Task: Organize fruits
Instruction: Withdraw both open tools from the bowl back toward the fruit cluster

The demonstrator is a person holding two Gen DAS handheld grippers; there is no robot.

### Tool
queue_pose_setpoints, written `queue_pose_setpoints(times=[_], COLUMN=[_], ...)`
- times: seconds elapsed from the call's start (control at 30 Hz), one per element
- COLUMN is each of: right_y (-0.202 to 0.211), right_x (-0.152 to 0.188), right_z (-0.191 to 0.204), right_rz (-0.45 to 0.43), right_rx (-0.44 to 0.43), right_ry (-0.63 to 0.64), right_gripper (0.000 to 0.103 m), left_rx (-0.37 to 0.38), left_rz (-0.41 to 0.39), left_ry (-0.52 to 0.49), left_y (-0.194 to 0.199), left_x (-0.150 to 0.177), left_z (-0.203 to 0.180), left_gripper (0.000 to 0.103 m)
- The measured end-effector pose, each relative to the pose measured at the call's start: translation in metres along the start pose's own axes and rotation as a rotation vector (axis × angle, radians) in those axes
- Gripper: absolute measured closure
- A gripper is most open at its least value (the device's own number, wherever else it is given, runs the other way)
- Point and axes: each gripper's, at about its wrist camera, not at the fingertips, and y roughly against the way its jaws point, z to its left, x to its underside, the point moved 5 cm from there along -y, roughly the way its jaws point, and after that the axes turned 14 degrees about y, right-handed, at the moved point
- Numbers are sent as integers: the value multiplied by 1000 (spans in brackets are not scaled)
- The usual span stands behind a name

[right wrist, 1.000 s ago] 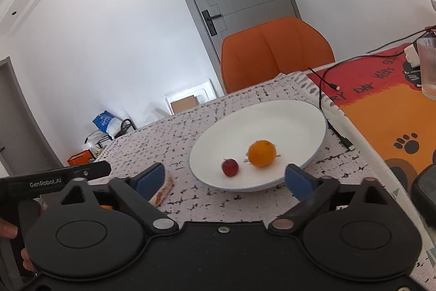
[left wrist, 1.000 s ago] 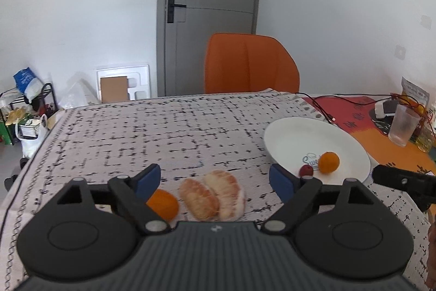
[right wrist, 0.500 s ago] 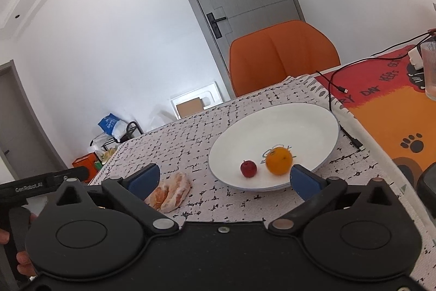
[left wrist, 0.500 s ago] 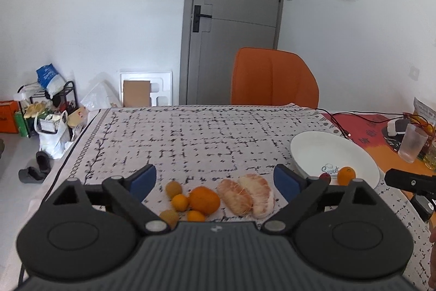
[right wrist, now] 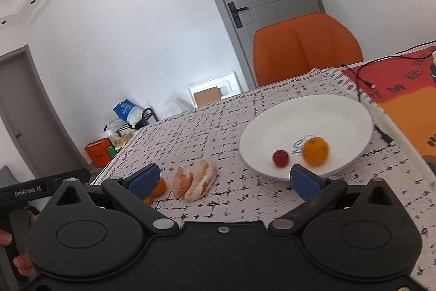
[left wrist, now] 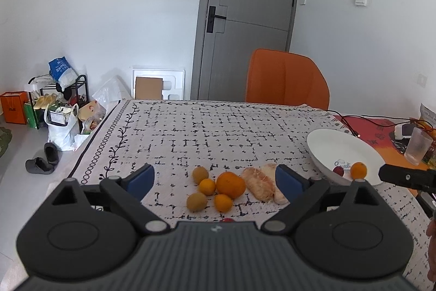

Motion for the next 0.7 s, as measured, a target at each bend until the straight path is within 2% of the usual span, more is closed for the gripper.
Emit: queue_pose_setpoints(times=[0.23,0.3,0.5,0.7], right_y=[-14,-19,-32,-45], right_x=[6,9,13,18], right_z=[17,21,31,36], right_rz=[34,47,74,96], right_rx=[-35,-44,-53,-67], right_ry=[55,70,118,121], right_gripper=[0,1,20,27], left_rx=[11,10,14,23], left_rz=[16,19,50,85], left_ry=[40,43,78,85], left_y=[-8,-10,-17,-28], left_x=[13,17,30,41], left_z=[13,15,23,23], left_gripper=[14,24,37,46])
